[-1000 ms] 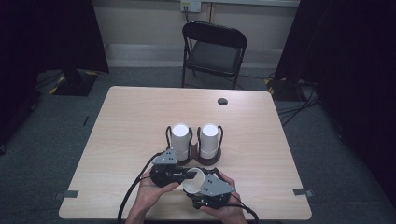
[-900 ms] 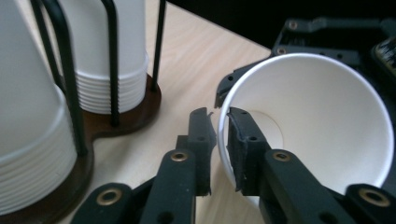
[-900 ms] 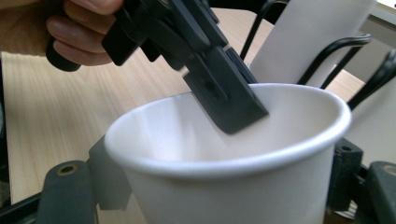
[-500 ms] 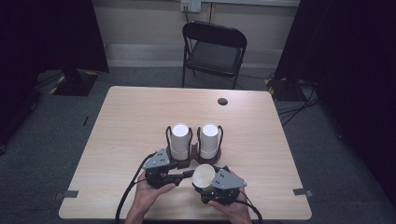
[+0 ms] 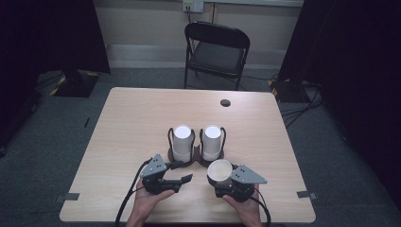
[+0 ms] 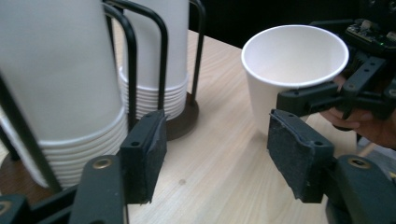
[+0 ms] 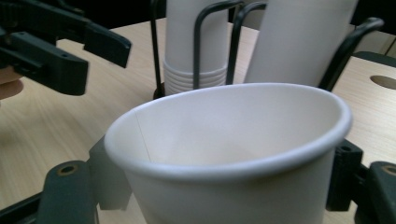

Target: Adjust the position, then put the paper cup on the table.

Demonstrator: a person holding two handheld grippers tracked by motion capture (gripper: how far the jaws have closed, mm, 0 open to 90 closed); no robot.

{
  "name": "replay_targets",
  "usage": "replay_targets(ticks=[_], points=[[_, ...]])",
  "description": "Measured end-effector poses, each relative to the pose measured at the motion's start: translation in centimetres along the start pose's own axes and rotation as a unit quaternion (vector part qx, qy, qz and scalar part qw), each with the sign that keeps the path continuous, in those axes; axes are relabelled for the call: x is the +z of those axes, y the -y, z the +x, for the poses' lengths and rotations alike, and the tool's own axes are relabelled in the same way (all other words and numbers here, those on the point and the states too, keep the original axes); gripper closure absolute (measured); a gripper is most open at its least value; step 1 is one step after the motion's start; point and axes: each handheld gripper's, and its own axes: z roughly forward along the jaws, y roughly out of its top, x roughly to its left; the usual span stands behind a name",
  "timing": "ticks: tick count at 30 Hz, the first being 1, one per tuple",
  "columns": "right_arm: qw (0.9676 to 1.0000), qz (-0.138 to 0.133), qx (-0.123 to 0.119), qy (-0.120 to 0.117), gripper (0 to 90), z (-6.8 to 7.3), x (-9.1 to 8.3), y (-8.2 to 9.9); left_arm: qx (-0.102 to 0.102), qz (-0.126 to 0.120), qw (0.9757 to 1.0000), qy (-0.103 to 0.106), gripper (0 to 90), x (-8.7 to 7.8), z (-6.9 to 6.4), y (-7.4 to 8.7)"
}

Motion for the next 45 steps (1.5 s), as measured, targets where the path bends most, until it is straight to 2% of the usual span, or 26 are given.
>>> replay_targets(ticks=[4,6,9,17,20,24,29,31,38,45], points=[[0.9997,-0.006,0.017,0.014,23.0,-0.9,-0.3,0.1,0.000,0.002,0.9997,-0.023,30.4,-0.1,0.1,0.6],[0.9993,-0.007,0.033,0.015,23.0,-1.4,-0.4,0.0,-0.007,0.006,0.9996,-0.027,28.5,-0.2,0.2,0.8],[0.9987,-0.012,0.043,0.022,23.0,-1.9,-0.4,-0.2,-0.013,0.002,0.9992,-0.037,26.8,-0.2,0.5,1.0],[0.9974,-0.022,0.048,0.049,23.0,-3.4,-0.8,-0.9,-0.020,-0.003,0.9980,-0.060,21.2,-0.7,0.9,1.7],[0.9962,-0.027,0.054,0.063,23.0,-4.3,-0.8,-1.4,-0.014,-0.013,0.9975,-0.068,18.3,-1.0,0.8,1.6],[0.9943,-0.037,0.061,0.079,23.0,-5.5,-0.5,-2.1,-0.009,-0.009,0.9964,-0.084,16.8,-0.9,0.9,2.0],[0.9921,-0.045,0.073,0.091,23.1,-6.7,0.1,-2.4,-0.020,-0.023,0.9953,-0.092,16.8,-1.1,1.5,2.5],[0.9917,-0.044,0.075,0.094,23.1,-7.1,0.4,-2.4,-0.022,-0.021,0.9950,-0.096,16.8,-1.1,1.7,2.6],[0.9897,-0.051,0.084,0.104,23.1,-8.0,0.7,-2.3,-0.022,-0.025,0.9915,-0.126,16.8,-1.1,2.3,3.2],[0.9878,-0.059,0.086,0.115,23.1,-8.8,1.0,-3.0,-0.022,-0.042,0.9869,-0.154,16.3,-1.1,2.6,3.6]])
